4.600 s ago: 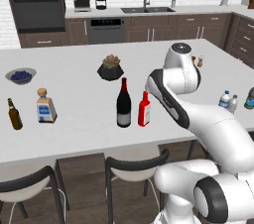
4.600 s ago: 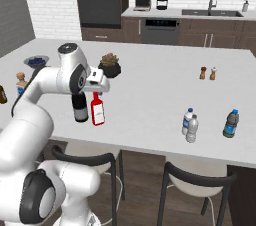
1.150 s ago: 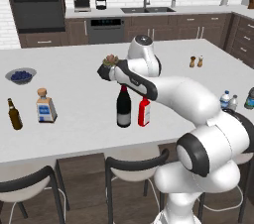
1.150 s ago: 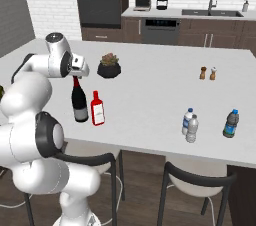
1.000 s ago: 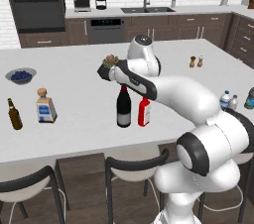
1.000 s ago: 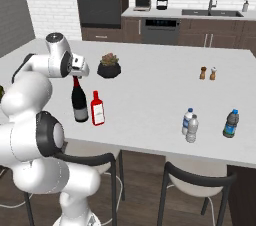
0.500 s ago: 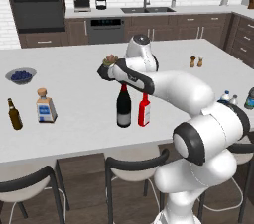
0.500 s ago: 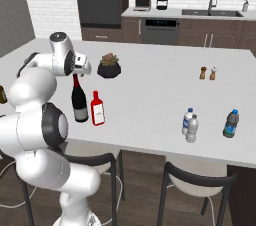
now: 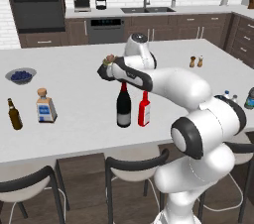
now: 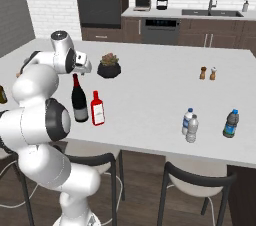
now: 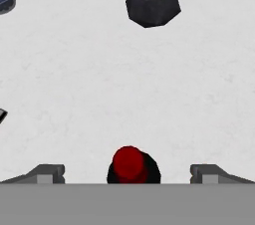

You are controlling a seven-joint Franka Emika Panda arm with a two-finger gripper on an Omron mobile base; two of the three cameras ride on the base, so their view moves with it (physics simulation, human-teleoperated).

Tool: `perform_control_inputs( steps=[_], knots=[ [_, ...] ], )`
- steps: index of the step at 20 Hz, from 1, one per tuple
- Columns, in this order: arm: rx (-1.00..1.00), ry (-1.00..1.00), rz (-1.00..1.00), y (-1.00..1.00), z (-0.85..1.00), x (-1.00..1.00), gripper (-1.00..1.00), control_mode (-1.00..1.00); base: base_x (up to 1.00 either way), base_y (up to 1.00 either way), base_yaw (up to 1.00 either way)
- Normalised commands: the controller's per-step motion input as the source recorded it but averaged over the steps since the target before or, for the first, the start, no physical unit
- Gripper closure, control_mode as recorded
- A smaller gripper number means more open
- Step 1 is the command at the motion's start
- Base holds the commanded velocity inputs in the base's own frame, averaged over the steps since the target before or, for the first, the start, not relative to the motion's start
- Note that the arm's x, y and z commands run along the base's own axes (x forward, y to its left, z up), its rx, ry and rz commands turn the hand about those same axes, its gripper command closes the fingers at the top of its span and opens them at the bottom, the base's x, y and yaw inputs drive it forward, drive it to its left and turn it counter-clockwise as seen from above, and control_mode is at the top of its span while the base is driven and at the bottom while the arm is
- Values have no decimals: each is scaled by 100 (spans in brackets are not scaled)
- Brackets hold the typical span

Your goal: Move the plastic bottles in the middle to the plastics group, and the glass bottles in the middle to the glass group.

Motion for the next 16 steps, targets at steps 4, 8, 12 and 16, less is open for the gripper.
perform_control_inputs(
  steps=[4,8,12,16],
  knots=[
    [0,0,0,3,-10,6,-100,-100,0,0,0],
    [0,0,0,0,-17,1,-100,-100,0,0,0],
    [0,0,0,0,-19,0,-100,-100,0,0,0],
    [0,0,0,0,-4,3,-100,-100,0,0,0]
  ],
)
